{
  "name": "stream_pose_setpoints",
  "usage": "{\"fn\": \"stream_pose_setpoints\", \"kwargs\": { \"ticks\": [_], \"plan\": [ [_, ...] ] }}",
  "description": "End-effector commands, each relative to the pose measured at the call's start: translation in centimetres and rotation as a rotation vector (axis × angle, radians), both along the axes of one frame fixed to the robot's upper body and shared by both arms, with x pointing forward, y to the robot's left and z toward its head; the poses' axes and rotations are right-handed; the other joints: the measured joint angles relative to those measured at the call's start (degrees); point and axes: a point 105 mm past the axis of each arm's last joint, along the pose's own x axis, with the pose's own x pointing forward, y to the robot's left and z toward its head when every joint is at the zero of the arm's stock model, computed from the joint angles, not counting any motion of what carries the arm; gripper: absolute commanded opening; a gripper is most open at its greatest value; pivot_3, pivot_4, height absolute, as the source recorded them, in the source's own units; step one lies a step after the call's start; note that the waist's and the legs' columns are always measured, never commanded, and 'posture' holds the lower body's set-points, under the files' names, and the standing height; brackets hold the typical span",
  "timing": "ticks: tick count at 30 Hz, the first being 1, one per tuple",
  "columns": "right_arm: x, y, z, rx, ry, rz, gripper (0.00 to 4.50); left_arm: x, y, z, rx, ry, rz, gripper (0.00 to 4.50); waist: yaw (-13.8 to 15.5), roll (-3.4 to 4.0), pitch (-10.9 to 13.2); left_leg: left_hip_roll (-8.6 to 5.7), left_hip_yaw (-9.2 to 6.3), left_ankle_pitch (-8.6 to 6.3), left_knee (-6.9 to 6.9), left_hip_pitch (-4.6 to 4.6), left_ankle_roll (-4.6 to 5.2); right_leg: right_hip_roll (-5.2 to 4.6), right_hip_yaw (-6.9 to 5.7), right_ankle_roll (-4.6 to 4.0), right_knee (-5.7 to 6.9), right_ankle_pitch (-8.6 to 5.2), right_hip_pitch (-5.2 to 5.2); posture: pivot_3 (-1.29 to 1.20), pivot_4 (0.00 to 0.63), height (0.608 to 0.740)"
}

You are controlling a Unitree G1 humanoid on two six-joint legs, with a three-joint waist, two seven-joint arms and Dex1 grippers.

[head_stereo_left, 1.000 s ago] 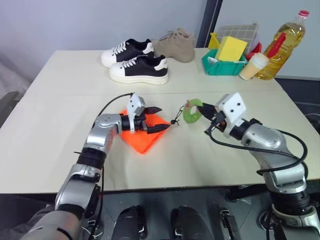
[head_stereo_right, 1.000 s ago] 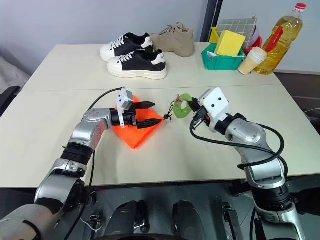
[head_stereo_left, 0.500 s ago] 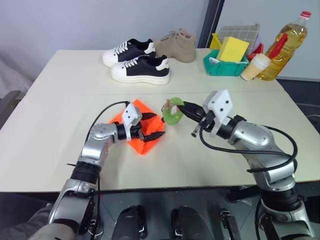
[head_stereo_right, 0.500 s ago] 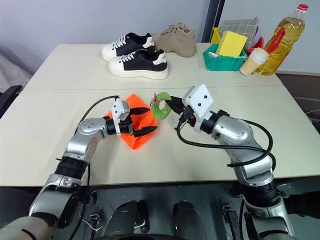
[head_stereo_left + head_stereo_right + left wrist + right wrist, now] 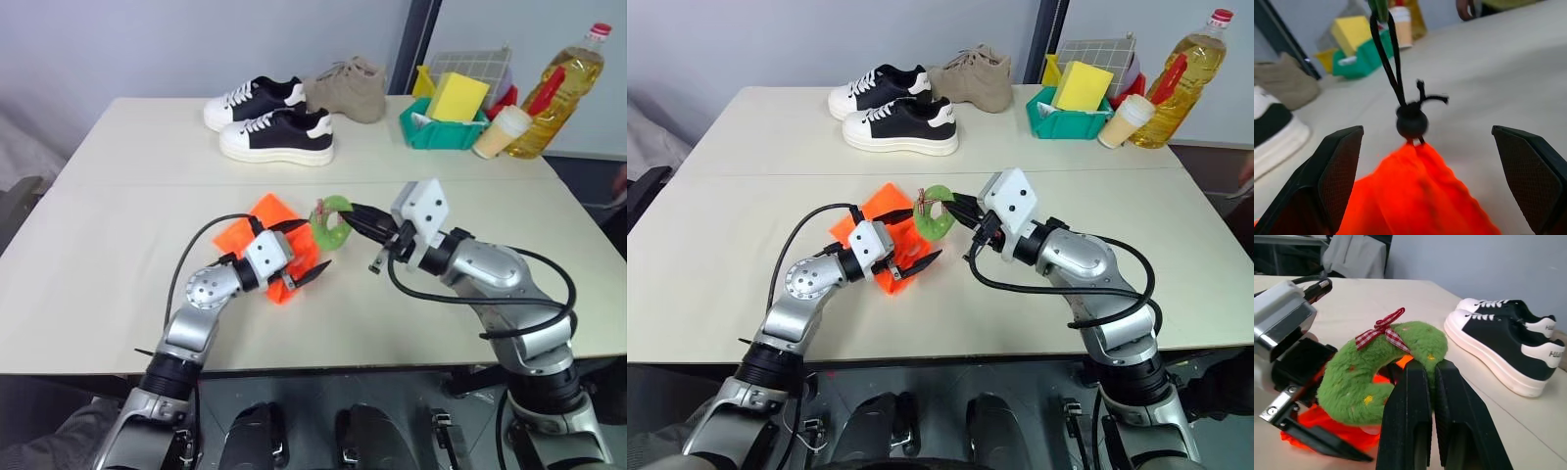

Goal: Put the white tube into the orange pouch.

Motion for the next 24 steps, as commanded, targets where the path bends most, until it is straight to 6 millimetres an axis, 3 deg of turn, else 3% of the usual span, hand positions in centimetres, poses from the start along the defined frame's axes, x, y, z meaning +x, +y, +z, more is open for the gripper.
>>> {"fn": "stream_pose_setpoints", "kwargs": {
  "ticks": [1,7,13,17,24],
  "plan": [
    [-0.8,0.7,1.3,0.008,-0.057,0.054,0.0,-0.2,-0.4,1.2,-0.067,-0.029,0.037,4.49,0.19,0.0,0.0,0.0,0.0,0.0,0.0,0.0,0.0,0.01,0.0,0.0,0.0,0.0,0.0,0.0,0.15,0.74],
    [-1.6,1.0,0.5,-0.045,-0.049,0.102,0.0,-1.2,0.1,1.1,-0.16,0.076,0.0,4.49,0.38,0.0,0.0,0.0,0.0,0.0,0.01,0.01,0.0,0.01,-0.01,0.0,0.0,0.0,0.01,0.0,0.15,0.74],
    [-2.4,0.7,-0.3,-0.091,-0.034,0.122,0.0,-1.5,3.4,1.5,-0.152,0.192,-0.059,4.49,0.3,0.0,0.0,0.02,-0.01,0.0,0.0,0.03,-0.01,0.01,-0.02,0.0,0.0,0.0,0.0,0.0,0.15,0.74],
    [-2.7,0.4,-1.0,-0.149,-0.03,0.134,0.0,-1.0,4.5,1.7,-0.075,0.233,-0.126,4.49,0.71,0.0,0.0,0.01,-0.01,0.0,0.0,0.02,-0.01,0.0,-0.05,-0.01,-0.01,-0.01,0.01,0.0,0.15,0.74],
    [-2.4,0.2,-1.6,-0.197,-0.046,0.115,0.0,0.9,4.2,2.2,-0.007,0.306,-0.261,4.49,0.6,0.0,0.0,-0.01,-0.02,-0.01,0.03,0.01,0.01,-0.02,-0.12,-0.04,-0.08,-0.02,0.05,0.0,0.15,0.74]
  ]
}}
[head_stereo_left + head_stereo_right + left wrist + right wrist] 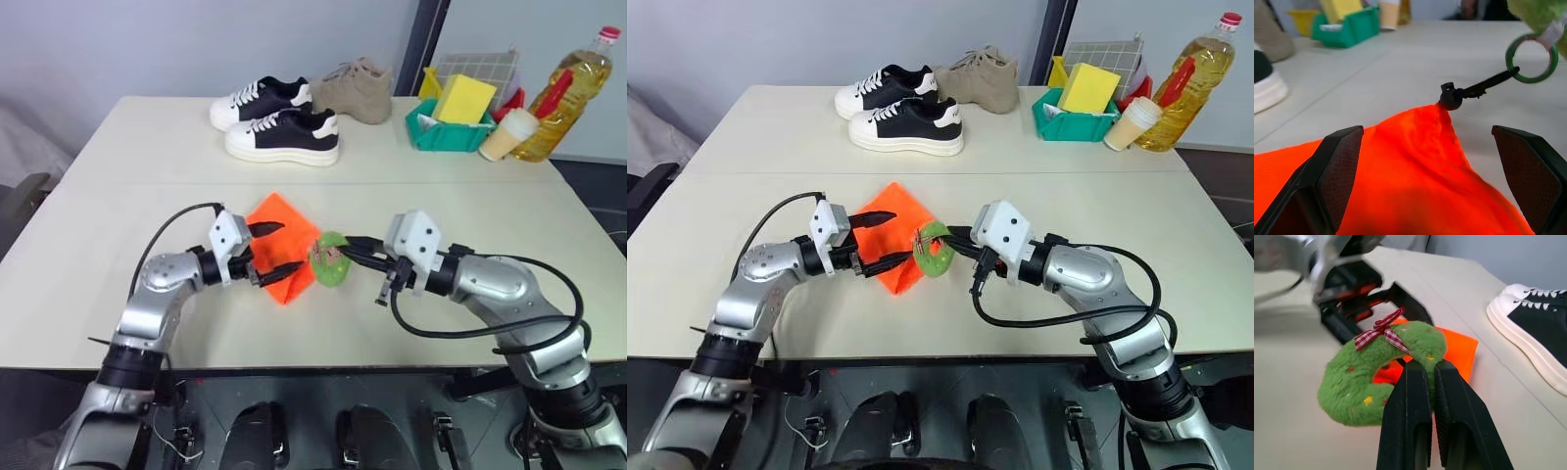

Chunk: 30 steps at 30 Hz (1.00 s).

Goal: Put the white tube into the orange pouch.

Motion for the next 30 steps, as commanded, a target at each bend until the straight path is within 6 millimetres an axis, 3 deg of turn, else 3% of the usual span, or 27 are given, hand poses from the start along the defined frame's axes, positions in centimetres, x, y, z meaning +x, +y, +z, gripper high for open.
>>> {"fn": "stream_pose_setpoints", "kwargs": {
  "ticks": [1,8,17,23,30],
  "plan": [
    [-0.3,0.0,0.7,-0.014,-0.063,0.006,0.0,0.7,-0.6,1.0,0.003,-0.006,-0.078,4.49,-0.02,0.0,0.0,0.0,0.0,0.0,0.0,0.0,0.0,0.02,0.0,0.01,0.0,0.01,-0.01,0.0,0.15,0.74],
    [-0.5,-0.3,0.1,-0.055,-0.067,0.0,0.0,2.3,-2.2,1.4,0.128,-0.071,-0.257,4.49,0.01,-0.01,0.0,-0.02,0.01,0.0,0.03,-0.03,0.0,0.09,-0.01,0.03,-0.01,0.01,-0.01,0.0,0.15,0.74],
    [-0.3,-0.4,-0.2,-0.105,-0.105,-0.014,0.0,3.0,-3.3,0.0,0.381,-0.256,-0.403,4.49,-0.11,-0.01,0.01,-0.01,0.0,-0.01,0.02,-0.11,0.03,0.06,-0.01,0.03,-0.01,0.01,-0.12,0.0,0.15,0.74],
    [0.3,-1.1,-0.4,-0.232,-0.149,-0.023,0.0,3.1,-5.0,-0.4,0.364,-0.306,-0.419,4.49,-0.03,-0.02,0.01,-0.01,0.0,-0.03,0.08,-0.19,0.08,0.04,-0.01,0.03,-0.01,0.01,-0.17,0.0,0.15,0.74],
    [-0.2,-3.0,-2.9,-0.393,-0.106,-0.034,0.0,3.5,-5.9,-0.6,0.332,-0.286,-0.387,4.49,-0.04,-0.03,0.02,-0.01,-0.02,-0.09,0.21,-0.31,0.18,0.04,-0.04,0.04,-0.01,0.01,-0.21,0.0,0.15,0.74]
  ]
}}
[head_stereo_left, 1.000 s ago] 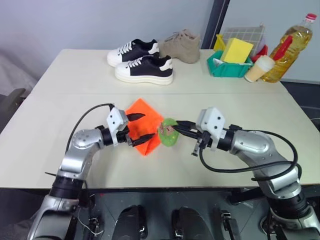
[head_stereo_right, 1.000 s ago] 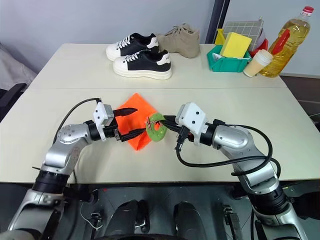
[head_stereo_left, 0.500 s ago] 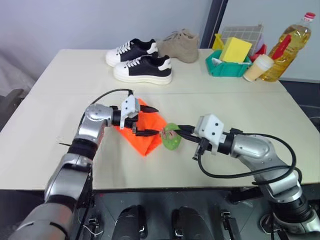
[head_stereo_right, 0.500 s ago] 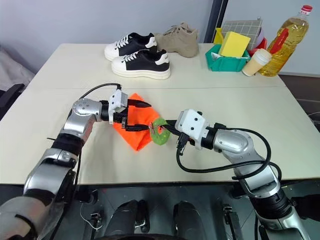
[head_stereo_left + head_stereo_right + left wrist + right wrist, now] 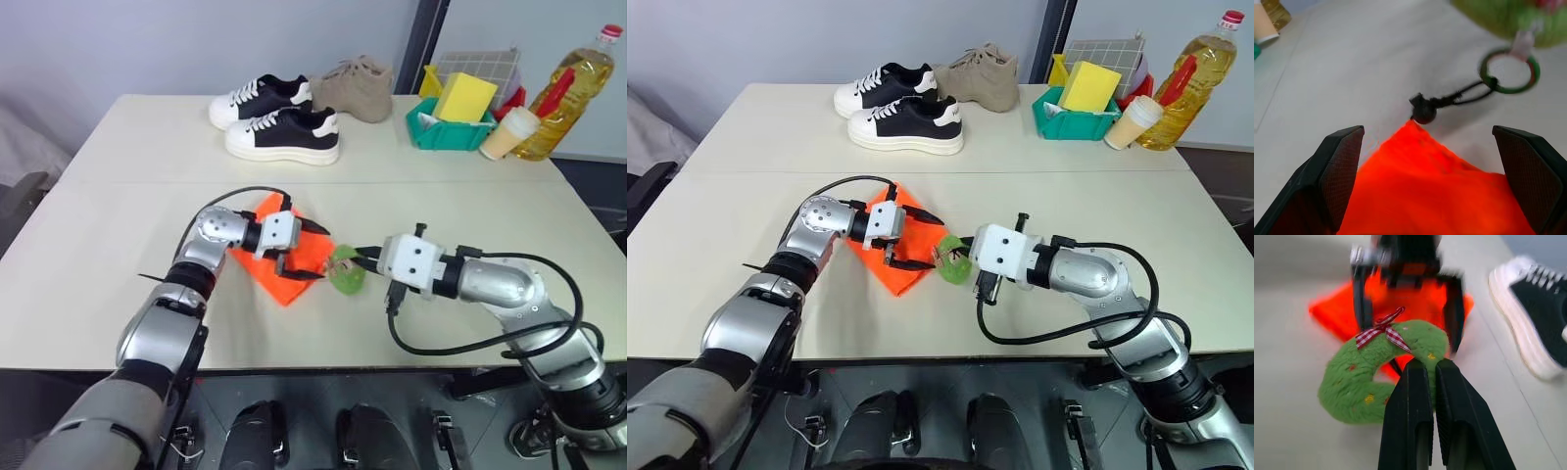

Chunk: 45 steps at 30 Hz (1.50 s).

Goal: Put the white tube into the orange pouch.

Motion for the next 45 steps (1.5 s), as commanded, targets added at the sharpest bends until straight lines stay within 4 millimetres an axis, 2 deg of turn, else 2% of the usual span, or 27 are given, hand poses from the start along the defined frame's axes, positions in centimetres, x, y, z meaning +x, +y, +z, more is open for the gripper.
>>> {"fn": "stream_pose_setpoints", "kwargs": {
  "ticks": [1,3,7,11,16,18,20,24,28,31,35,40,45],
  "plan": [
    [-1.3,-0.3,-0.9,-0.05,0.031,0.031,0.0,0.5,-0.3,1.1,-0.033,-0.029,0.015,4.49,0.01,0.0,0.0,0.0,0.0,0.0,0.0,0.0,0.0,0.0,0.0,0.0,0.0,0.0,0.0,0.0,0.15,0.74],
    [-1.8,-0.4,-1.8,-0.07,0.069,0.04,0.0,0.5,-0.2,0.9,-0.033,-0.023,0.023,4.49,0.0,-0.01,0.01,0.01,-0.01,0.0,0.0,0.0,0.0,0.02,0.0,0.01,0.0,0.0,0.0,0.0,0.15,0.74],
    [-1.8,-0.3,-1.9,-0.06,0.067,0.039,0.0,0.6,0.0,1.0,-0.041,-0.021,0.04,4.49,-0.17,-0.01,0.01,0.01,-0.01,0.0,0.03,0.01,-0.01,0.03,0.0,0.01,0.02,0.0,0.0,0.0,0.15,0.74],
    [-0.6,-1.0,-1.7,-0.07,0.027,-0.015,0.0,1.0,1.1,1.3,-0.077,-0.021,0.095,4.49,-0.16,-0.01,0.01,0.02,-0.02,0.0,0.06,0.01,-0.01,0.05,0.0,0.01,0.03,0.0,0.01,0.0,0.15,0.74],
    [2.3,-4.5,-2.3,-0.157,-0.051,-0.209,0.0,1.1,2.5,1.4,-0.112,-0.022,0.147,4.49,-0.08,-0.01,0.01,0.02,-0.01,0.01,0.06,0.01,-0.01,0.04,0.0,0.01,0.05,0.0,0.01,0.0,0.15,0.74],
    [3.5,-6.4,-3.4,-0.209,-0.074,-0.308,0.0,1.0,3.0,1.4,-0.148,-0.017,0.172,4.49,0.03,-0.01,0.01,0.01,0.0,0.02,0.08,0.01,-0.04,0.06,-0.01,0.01,0.05,0.0,0.02,0.0,0.15,0.74],
    [3.9,-7.1,-4.4,-0.202,-0.036,-0.347,0.0,0.7,3.2,1.5,-0.181,-0.008,0.191,4.49,0.02,-0.01,0.01,0.01,0.02,0.15,0.14,0.0,-0.26,0.05,0.0,0.02,0.05,0.0,0.04,0.0,0.15,0.74],
    [3.4,-7.0,-4.7,-0.143,0.006,-0.357,1.45,0.1,3.4,1.2,-0.206,-0.001,0.211,4.5,-0.08,0.0,0.0,0.02,0.02,0.17,0.17,0.0,-0.29,0.07,0.01,0.05,0.13,0.0,0.05,0.0,0.15,0.74],
    [3.1,-7.4,-3.7,-0.075,0.005,-0.382,3.44,-0.3,3.7,1.3,-0.234,0.011,0.246,4.5,-0.05,0.0,0.0,0.04,0.02,0.19,0.25,0.03,-0.32,0.1,0.01,0.07,0.24,-0.01,0.07,0.0,0.15,0.74],
    [2.9,-7.5,-2.4,0.004,0.007,-0.389,3.44,-0.4,3.7,1.3,-0.238,0.016,0.259,4.5,0.02,0.0,0.0,0.04,-0.01,0.18,0.33,0.03,-0.31,0.1,0.01,0.07,0.3,-0.01,0.08,0.0,0.15,0.74],
    [1.7,-6.6,-1.0,0.14,0.073,-0.35,3.44,-0.3,3.6,1.5,-0.24,0.018,0.269,4.5,0.02,0.0,0.0,0.04,-0.04,0.05,0.43,0.02,-0.1,0.09,0.01,0.07,0.36,-0.01,0.11,0.0,0.15,0.74],
    [-0.6,-4.2,-2.4,0.217,0.244,-0.275,3.44,0.0,3.3,1.9,-0.249,0.021,0.274,4.5,0.07,-0.01,0.0,0.05,-0.1,0.0,0.45,0.02,-0.02,0.06,0.01,0.06,0.38,-0.01,0.13,0.0,0.15,0.74],
    [0.2,-3.8,-5.3,0.22,0.321,-0.374,3.44,-0.2,2.8,1.7,-0.264,0.032,0.273,4.5,0.01,-0.01,0.0,0.05,-0.1,-0.03,0.51,0.02,0.04,0.0,0.0,0.05,0.4,-0.01,0.13,0.0,0.15,0.74]
  ]
}}
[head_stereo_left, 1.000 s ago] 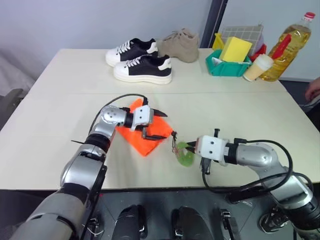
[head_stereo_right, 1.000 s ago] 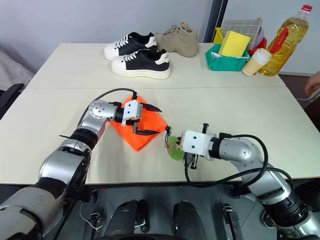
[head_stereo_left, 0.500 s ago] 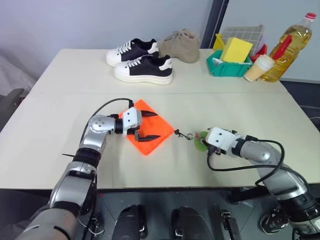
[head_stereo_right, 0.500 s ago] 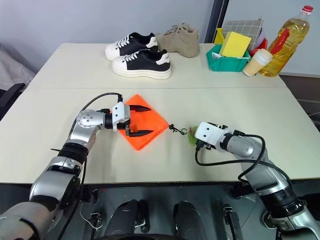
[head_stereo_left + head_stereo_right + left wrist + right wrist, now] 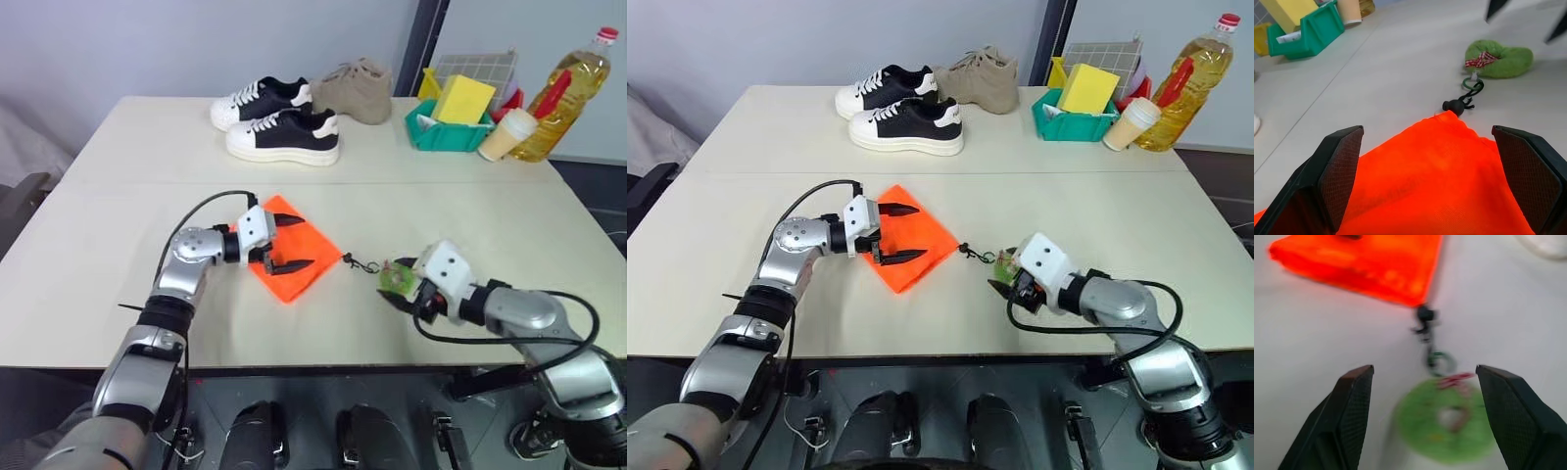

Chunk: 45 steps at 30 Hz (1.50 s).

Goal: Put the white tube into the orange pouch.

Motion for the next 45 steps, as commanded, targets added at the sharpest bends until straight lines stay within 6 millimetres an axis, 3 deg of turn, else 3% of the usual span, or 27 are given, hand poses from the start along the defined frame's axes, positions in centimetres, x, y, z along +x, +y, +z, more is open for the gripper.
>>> {"fn": "stream_pose_setpoints", "kwargs": {
  "ticks": [1,3,8,9,15,18,21,27,30,33,38,42,45],
  "plan": [
    [0.9,-0.1,-0.8,-0.005,0.009,-0.079,3.2,0.0,-0.4,1.7,-0.047,-0.047,-0.005,4.5,0.02,0.0,0.0,0.0,0.0,0.0,0.0,0.0,0.0,0.0,0.0,0.0,0.0,0.0,0.0,0.0,0.15,0.74],
    [1.1,-0.4,-1.2,-0.023,0.019,-0.102,2.55,-0.1,-0.4,1.6,-0.051,-0.046,-0.003,4.5,0.06,0.0,0.0,0.0,0.0,-0.01,0.02,-0.02,0.01,-0.01,0.0,0.0,0.0,0.0,0.0,0.0,0.15,0.74],
    [1.2,-1.0,-1.3,-0.065,0.023,-0.117,0.21,-0.2,-0.3,1.6,-0.058,-0.043,0.007,4.5,0.03,0.0,0.0,0.0,0.0,-0.01,0.02,-0.02,0.01,-0.01,0.0,0.0,0.01,0.0,0.0,0.0,0.15,0.74],
    [1.3,-1.2,-1.2,-0.084,0.018,-0.117,0.05,-0.2,-0.2,1.6,-0.06,-0.042,0.01,4.5,0.04,0.0,0.0,0.0,0.0,-0.01,0.02,-0.01,0.01,-0.01,0.0,0.0,0.01,0.0,0.0,0.0,0.15,0.74],
    [1.3,-0.9,-0.3,-0.104,-0.02,-0.083,0.05,-0.3,-0.2,1.6,-0.067,-0.039,0.019,4.5,0.1,0.0,0.0,-0.01,0.0,-0.01,0.03,-0.02,0.01,-0.03,0.0,0.0,0.0,0.0,0.01,0.0,0.15,0.74],
    [1.6,-1.2,0.3,-0.118,-0.061,-0.105,0.94,-0.3,-0.3,1.6,-0.069,-0.038,0.019,4.5,0.07,0.0,0.0,-0.01,0.0,-0.01,0.04,-0.02,0.01,-0.02,0.0,0.01,0.01,0.0,0.01,0.0,0.15,0.74],
    [1.8,-1.3,0.3,-0.12,-0.063,-0.122,2.41,-0.3,-0.4,1.6,-0.073,-0.036,0.016,4.5,0.05,0.0,0.0,-0.01,0.01,-0.01,0.03,-0.02,0.01,-0.02,0.0,0.01,0.01,0.0,0.01,0.0,0.15,0.74],
    [1.5,-1.6,-1.5,-0.108,0.012,-0.16,2.41,-0.4,-0.7,1.7,-0.077,-0.034,0.01,4.5,0.06,0.0,-0.01,-0.01,0.01,-0.01,0.03,-0.02,0.01,-0.02,0.0,0.01,0.01,0.0,0.01,0.0,0.15,0.74],
    [2.0,-2.5,-1.7,-0.123,0.006,-0.211,1.58,-0.4,-0.7,1.6,-0.078,-0.033,0.009,4.5,0.04,0.0,-0.01,-0.01,0.01,-0.01,0.03,-0.02,0.01,-0.02,0.0,0.01,0.01,0.0,0.01,0.0,0.15,0.74],
    [2.5,-3.2,-0.8,-0.125,-0.024,-0.237,0.02,-0.4,-0.8,1.6,-0.079,-0.032,0.007,4.5,0.08,0.0,-0.01,-0.01,0.01,-0.01,0.04,-0.01,0.01,-0.02,0.0,0.0,0.01,0.0,0.02,0.0,0.15,0.74],
    [3.1,-3.6,2.2,-0.137,-0.146,-0.216,0.02,-0.3,-0.8,1.6,-0.078,-0.026,0.005,4.5,0.03,0.0,0.0,-0.01,0.02,-0.01,0.04,-0.02,0.01,-0.03,0.0,0.0,0.01,0.0,0.0,0.0,0.15,0.74],
    [3.2,-2.1,6.9,-0.067,-0.319,-0.121,0.02,0.1,-0.8,1.8,-0.083,-0.023,0.014,4.5,-0.06,0.0,0.0,0.0,0.01,-0.01,0.03,-0.02,0.01,0.0,0.0,0.01,0.01,0.0,-0.02,0.0,0.15,0.74],
    [2.8,-1.1,9.1,-0.02,-0.376,-0.068,0.02,0.2,-0.7,1.8,-0.094,-0.016,0.022,4.5,-0.01,0.0,0.0,0.0,0.01,-0.01,0.02,-0.02,0.01,0.05,0.0,0.02,0.01,0.0,-0.02,0.0,0.15,0.74]
  ]
}}
